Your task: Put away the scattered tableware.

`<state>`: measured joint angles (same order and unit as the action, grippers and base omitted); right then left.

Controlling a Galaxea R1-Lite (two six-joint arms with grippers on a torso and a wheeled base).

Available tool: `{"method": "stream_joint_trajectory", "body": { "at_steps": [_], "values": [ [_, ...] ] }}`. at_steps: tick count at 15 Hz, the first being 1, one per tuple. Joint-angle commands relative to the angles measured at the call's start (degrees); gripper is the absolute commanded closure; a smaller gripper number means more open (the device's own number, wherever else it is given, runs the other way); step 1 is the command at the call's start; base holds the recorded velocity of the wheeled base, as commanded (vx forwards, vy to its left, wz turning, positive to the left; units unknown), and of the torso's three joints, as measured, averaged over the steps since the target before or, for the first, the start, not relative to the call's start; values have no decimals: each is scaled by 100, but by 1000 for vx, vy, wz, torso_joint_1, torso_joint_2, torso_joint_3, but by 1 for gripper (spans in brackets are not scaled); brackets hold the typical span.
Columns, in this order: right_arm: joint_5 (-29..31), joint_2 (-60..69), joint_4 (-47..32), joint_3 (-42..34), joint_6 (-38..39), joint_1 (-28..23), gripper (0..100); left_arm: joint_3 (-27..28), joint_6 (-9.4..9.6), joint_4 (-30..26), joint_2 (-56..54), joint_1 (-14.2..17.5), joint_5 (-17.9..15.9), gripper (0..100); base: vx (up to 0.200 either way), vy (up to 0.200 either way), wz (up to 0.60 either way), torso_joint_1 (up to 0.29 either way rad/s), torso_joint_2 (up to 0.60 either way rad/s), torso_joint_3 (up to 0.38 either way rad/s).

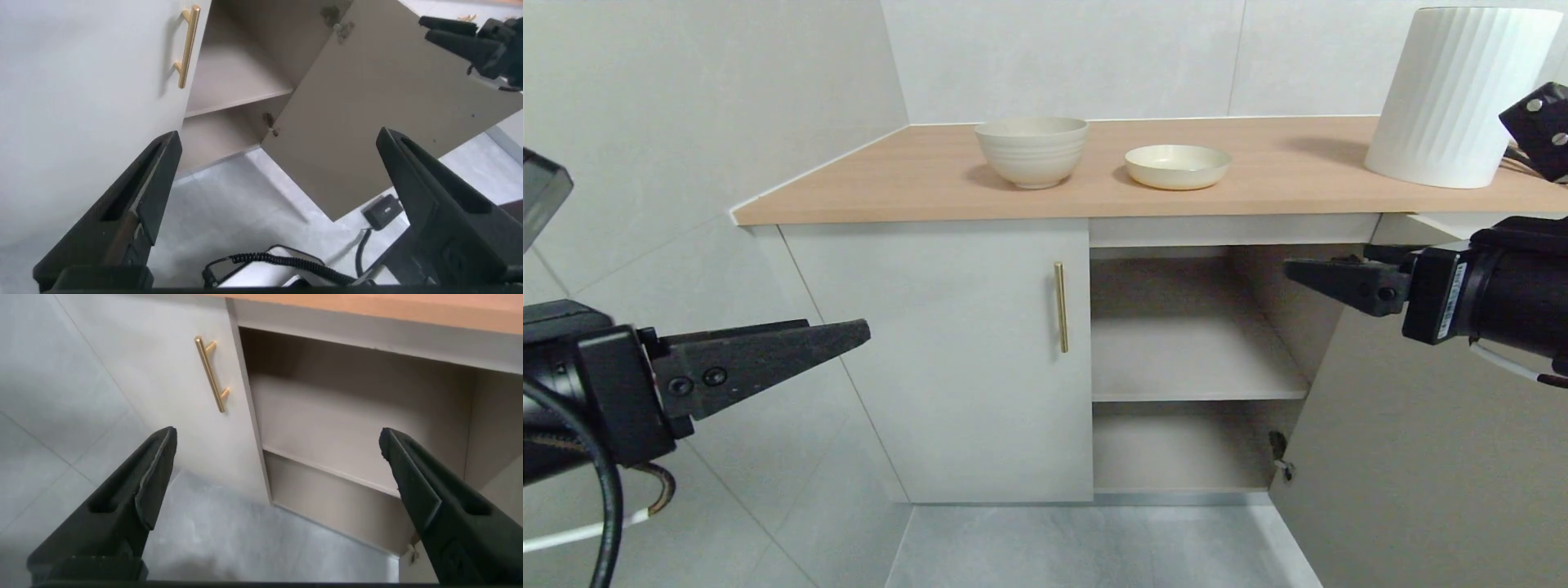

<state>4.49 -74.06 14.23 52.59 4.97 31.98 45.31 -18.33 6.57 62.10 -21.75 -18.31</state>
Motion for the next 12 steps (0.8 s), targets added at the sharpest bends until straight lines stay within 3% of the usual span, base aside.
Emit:
{"method": "stream_joint_trajectory", "body": {
  "at_steps": [1,5,12],
  "values": [
    [0,32,1,6,-5,2,0,-5,5,2,30,4,3,0,0,0,0,0,0,0],
    [0,32,1,-12,4,2,0,-5,14,-15,13,13,3,0,0,0,0,0,0,0],
    [-9,93,-8,-12,-5,19,0,83,14,-130,-49,92,-6,0,200,0,0,-2,2,1]
  ]
}}
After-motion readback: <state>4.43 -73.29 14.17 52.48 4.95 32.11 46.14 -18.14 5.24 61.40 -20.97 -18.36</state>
